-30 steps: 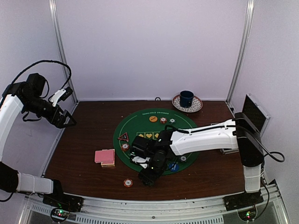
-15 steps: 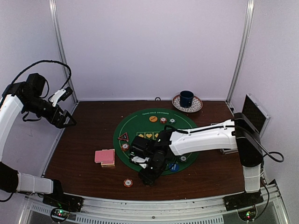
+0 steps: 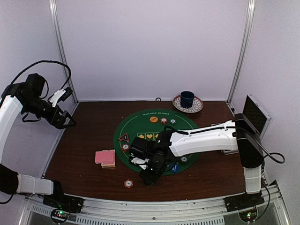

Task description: Distribute texas hold em gaming equipment

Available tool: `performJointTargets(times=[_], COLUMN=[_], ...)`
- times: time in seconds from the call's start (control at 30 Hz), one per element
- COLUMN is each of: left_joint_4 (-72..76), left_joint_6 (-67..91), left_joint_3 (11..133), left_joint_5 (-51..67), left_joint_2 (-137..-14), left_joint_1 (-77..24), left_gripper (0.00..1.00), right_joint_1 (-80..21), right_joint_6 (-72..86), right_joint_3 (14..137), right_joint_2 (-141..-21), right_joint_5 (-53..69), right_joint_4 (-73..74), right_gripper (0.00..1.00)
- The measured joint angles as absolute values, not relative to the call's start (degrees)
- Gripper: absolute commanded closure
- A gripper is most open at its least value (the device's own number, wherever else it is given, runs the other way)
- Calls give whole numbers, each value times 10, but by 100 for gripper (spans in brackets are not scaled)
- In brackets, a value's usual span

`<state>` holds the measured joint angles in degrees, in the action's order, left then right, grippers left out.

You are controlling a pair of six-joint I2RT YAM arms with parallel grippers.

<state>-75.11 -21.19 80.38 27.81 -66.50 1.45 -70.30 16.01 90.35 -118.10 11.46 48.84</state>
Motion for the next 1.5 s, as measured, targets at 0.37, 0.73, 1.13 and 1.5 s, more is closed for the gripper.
performJointTargets(times=[0.37, 0.73, 1.13, 1.5], left_joint_4=[-751, -751, -751, -750], left_joint_6=[-212, -212, -212, -212], left_joint_3=[804, 804, 804, 804], left_joint_5=[278, 279, 283, 283], left_joint_2=[-665, -665, -666, -675], left_joint_1=[15, 15, 15, 15], left_gripper=[3, 2, 2, 3], right_joint_1=[-703, -584, -426, -399], right_joint_6=[147, 110, 106, 108], right_joint_3=[965, 1184, 1435, 1426], right_joint_2=[-1181, -1233, -1471, -1477], right_joint_5=[79, 16, -12, -12], right_joint_4=[536, 577, 590, 582], right_gripper=[66, 67, 67, 67])
